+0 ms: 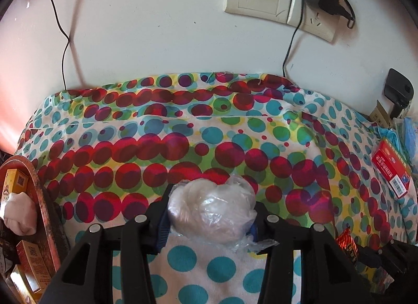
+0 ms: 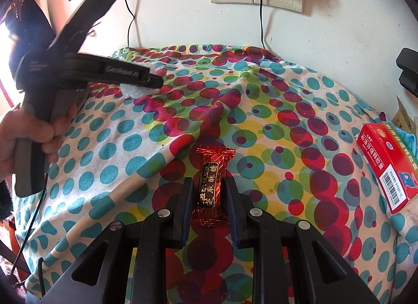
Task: Organize objects
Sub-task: 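Carry the plastic bundle into the red tray and open the left gripper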
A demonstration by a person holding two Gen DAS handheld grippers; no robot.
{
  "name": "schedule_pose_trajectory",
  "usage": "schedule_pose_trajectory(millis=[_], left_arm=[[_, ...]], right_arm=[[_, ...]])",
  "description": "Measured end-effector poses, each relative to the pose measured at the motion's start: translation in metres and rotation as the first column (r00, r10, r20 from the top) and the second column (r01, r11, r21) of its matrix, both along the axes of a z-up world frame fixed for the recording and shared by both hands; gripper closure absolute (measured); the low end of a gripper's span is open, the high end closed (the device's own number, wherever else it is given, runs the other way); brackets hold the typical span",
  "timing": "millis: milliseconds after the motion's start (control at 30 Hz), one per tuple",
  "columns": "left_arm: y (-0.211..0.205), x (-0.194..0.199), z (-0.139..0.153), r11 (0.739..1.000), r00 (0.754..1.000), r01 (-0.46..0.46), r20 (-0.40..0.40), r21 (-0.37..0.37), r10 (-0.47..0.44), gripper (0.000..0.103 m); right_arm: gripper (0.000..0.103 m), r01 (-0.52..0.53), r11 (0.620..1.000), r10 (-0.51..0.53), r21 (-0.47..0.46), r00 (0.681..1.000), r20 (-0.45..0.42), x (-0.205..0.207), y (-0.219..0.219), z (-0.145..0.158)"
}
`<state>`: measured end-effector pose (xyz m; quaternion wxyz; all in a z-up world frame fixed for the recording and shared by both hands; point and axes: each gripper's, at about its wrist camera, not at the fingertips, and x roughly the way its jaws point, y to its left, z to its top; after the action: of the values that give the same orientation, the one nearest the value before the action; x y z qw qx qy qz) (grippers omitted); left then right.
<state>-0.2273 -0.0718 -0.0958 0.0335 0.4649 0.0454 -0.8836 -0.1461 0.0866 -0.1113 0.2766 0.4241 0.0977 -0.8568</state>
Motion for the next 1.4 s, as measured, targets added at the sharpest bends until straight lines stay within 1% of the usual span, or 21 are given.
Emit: schedule_pose_trajectory(millis=[133, 200, 300, 433, 567, 767, 967, 1033, 1067, 1167, 1400], left_arm=[[0.005, 0.019, 0.003, 1.000, 1.000, -0.008, -0.001, 0.008, 0.008, 0.056], [0.012, 0.032, 0.006, 0.999, 1.000, -0.002, -0.014, -0.041, 0.001, 0.056], [0.022, 0.051, 0.013, 0.996, 0.999, 0.026, -0.039, -0.087, -0.030, 0.056], [0.031, 0.070, 0.018, 0.993, 0.998, 0.045, -0.039, -0.106, -0.050, 0.056], [0.035, 0.087, 0.021, 0.994, 0.997, 0.044, -0.057, -0.101, -0.050, 0.056], [0.035, 0.111, 0.023, 0.993, 0.997, 0.014, -0.067, -0.121, -0.022, 0.056], [0.023, 0.139, 0.028, 0.994, 0.996, -0.050, -0.084, -0.097, 0.042, 0.056], [0.019, 0.149, 0.030, 0.995, 0.995, -0.062, -0.086, -0.080, 0.055, 0.056], [0.015, 0.155, 0.032, 0.994, 0.993, -0.083, -0.095, -0.072, 0.076, 0.056], [0.006, 0.169, 0.034, 0.993, 0.989, -0.113, -0.103, -0.028, 0.109, 0.056], [-0.013, 0.190, 0.033, 0.987, 0.982, -0.160, -0.103, -0.010, 0.158, 0.056]], right_arm=[[0.079, 0.001, 1.000, 0.000, 0.023, 1.000, -0.012, 0.002, -0.004, -0.002], [0.079, 0.001, 0.999, 0.000, 0.038, 1.000, -0.021, 0.003, -0.006, -0.002], [0.079, 0.002, 0.999, -0.001, 0.041, 1.000, -0.023, 0.005, -0.008, -0.003], [0.079, 0.003, 0.999, -0.002, 0.042, 1.000, -0.023, 0.005, -0.008, -0.003], [0.078, 0.000, 0.999, 0.001, 0.045, 1.000, -0.024, 0.006, -0.009, -0.003], [0.077, 0.000, 0.999, 0.000, 0.042, 1.000, -0.022, 0.006, -0.009, -0.003], [0.077, 0.002, 0.999, -0.001, 0.040, 1.000, -0.022, 0.007, -0.011, -0.004], [0.077, 0.002, 0.999, -0.001, 0.043, 1.000, -0.023, 0.007, -0.012, -0.004], [0.077, 0.003, 0.999, -0.001, 0.045, 1.000, -0.024, 0.008, -0.012, -0.004], [0.077, 0.003, 0.999, -0.002, 0.045, 1.000, -0.024, 0.007, -0.012, -0.004], [0.077, 0.005, 0.999, -0.004, 0.049, 1.000, -0.026, 0.008, -0.014, -0.005]])
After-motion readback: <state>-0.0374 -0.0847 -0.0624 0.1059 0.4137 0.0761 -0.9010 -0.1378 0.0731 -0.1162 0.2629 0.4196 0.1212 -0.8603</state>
